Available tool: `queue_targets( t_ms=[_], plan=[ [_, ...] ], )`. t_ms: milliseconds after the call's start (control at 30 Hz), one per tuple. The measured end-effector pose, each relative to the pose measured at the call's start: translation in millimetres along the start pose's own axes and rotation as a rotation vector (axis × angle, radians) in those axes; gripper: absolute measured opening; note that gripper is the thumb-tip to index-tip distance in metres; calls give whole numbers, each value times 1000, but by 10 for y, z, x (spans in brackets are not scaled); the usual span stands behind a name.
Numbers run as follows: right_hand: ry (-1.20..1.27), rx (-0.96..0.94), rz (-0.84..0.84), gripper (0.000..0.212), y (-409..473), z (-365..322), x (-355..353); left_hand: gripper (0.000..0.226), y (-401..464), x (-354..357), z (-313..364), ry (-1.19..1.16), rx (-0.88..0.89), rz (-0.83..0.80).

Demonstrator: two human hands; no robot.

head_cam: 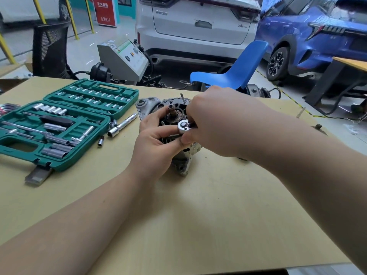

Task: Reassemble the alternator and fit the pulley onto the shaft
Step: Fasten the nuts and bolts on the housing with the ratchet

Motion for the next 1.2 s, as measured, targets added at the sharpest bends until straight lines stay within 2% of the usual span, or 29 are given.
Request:
queue_targets(
  t_ms=[67,133,267,400,500,533,633,700,767,867,1000,1100,1200],
  plan=[
    [27,-8,-20,20,2,15,-2,22,-2,-4,11,-4,3,3],
    [49,-5,-53,25,9,40,9,20,1,-2,18,-8,6,3],
    [15,14,-88,18,4,45,43,14,-8,-15,25,-25,24,42],
    [20,34,-39,44,-1,-35,22,17,4,10,-26,-27,-13,65],
    [41,36,-37,47,-11,-66,16,14,13,11,-19,-42,-18,78],
    [34,30,-26,43,-5,-54,3,17,9,7,-6,-56,-12,76],
    [-50,-18,-49,14,54,-26,-78,25,-3,3,5,-74,-7,53],
    [-61,-46,-108,14,87,-3,-81,28,-5,7,-4,-58,-7,34],
    [-60,-17,-84,6,86,15,-109,27,-9,4,1,-48,-11,32],
    [-84,-13,-55,42,51,2,-63,29,-6,-7,8,-55,-23,65],
    [22,10,-39,49,16,-62,-23,31,12,-3,-8,-55,-12,71],
    [5,-9,-1,42,20,-42,-51,23,12,-4,-2,-99,-13,61],
    [-77,-85,-25,14,77,-17,-81,27,2,-8,3,-81,1,45]
  ],
)
Point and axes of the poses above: each hand's wrist, its own y-axis towards the middle knuckle, its own x-axis out of the palm, z = x × y, the point moved 5 cm from there along y, towards the middle knuckle, and after that the axes turned 15 degrees about y, right-handed, at the moved point
